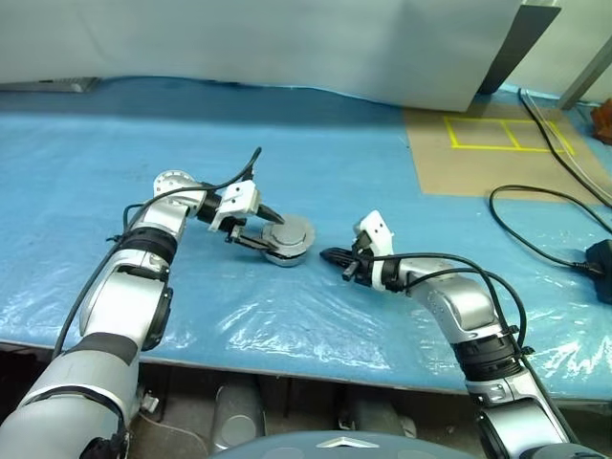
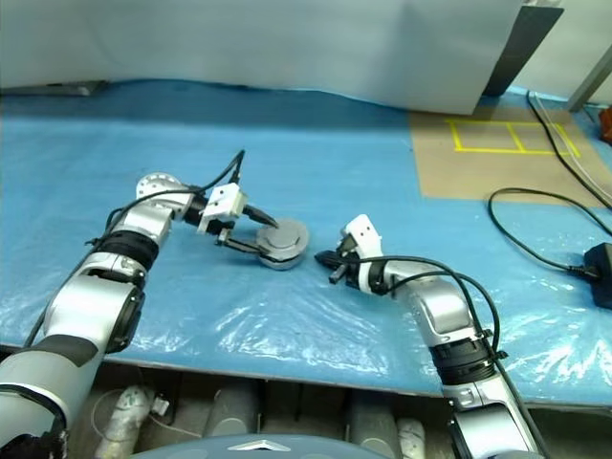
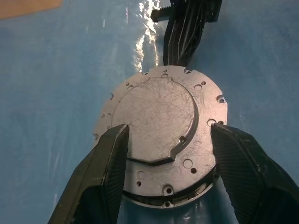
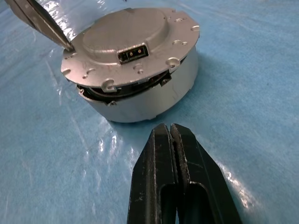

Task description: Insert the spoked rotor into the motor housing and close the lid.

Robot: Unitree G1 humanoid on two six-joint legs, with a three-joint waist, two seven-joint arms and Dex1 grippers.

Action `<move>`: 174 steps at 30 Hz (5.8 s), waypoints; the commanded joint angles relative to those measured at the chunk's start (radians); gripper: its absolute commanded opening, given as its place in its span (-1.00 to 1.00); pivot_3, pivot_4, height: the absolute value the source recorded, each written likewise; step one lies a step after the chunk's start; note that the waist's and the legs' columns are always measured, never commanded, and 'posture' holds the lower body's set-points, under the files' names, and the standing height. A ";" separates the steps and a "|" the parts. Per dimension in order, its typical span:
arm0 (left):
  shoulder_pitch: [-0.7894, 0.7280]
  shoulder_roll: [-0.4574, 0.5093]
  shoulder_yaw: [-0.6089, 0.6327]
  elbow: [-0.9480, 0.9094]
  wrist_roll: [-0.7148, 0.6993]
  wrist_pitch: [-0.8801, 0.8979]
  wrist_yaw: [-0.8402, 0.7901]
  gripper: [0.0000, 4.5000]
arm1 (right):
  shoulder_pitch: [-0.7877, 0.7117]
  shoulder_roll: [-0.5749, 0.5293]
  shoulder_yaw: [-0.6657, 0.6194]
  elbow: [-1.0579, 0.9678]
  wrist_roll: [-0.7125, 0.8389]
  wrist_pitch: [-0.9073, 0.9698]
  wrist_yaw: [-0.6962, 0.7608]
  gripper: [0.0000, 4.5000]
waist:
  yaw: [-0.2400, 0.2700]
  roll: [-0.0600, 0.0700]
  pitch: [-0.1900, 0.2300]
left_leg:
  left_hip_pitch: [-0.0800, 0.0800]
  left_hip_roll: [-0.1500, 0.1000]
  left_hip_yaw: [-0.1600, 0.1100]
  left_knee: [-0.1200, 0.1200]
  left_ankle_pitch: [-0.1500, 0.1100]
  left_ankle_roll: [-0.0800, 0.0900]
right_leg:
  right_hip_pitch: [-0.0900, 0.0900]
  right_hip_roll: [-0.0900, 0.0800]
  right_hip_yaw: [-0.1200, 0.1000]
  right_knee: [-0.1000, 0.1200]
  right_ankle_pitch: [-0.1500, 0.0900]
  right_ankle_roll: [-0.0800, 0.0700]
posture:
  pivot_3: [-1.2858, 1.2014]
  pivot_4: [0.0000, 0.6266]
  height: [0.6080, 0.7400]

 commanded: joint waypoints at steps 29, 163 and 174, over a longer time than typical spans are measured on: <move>0.932 0.182 0.366 -1.292 -0.474 0.763 0.606 0.31 | -0.383 0.202 0.093 0.415 -0.123 -0.287 0.117 0.98 | -0.039 0.003 0.002 | -0.001 0.001 0.002 -0.004 0.000 0.000 | -0.003 0.002 0.001 -0.003 -0.001 -0.001 | 0.03 -0.52 1.00; 0.607 -0.001 0.030 -0.513 -0.080 0.290 0.669 -0.74 | -0.340 0.152 -0.077 0.460 -0.163 -0.299 0.141 0.99 | -0.031 0.005 -0.030 | 0.000 -0.007 0.002 -0.030 0.000 0.000 | 0.000 0.003 0.001 -0.032 -0.001 0.004 | 0.03 -0.52 1.00; 0.646 0.044 0.148 -0.665 -0.248 0.409 0.622 -0.74 | -0.227 0.102 -0.189 0.390 0.005 0.016 0.135 0.99 | -0.038 0.007 -0.028 | 0.005 -0.002 0.004 -0.028 -0.002 -0.004 | 0.001 0.004 0.003 -0.027 0.000 0.003 | 0.03 -0.52 1.00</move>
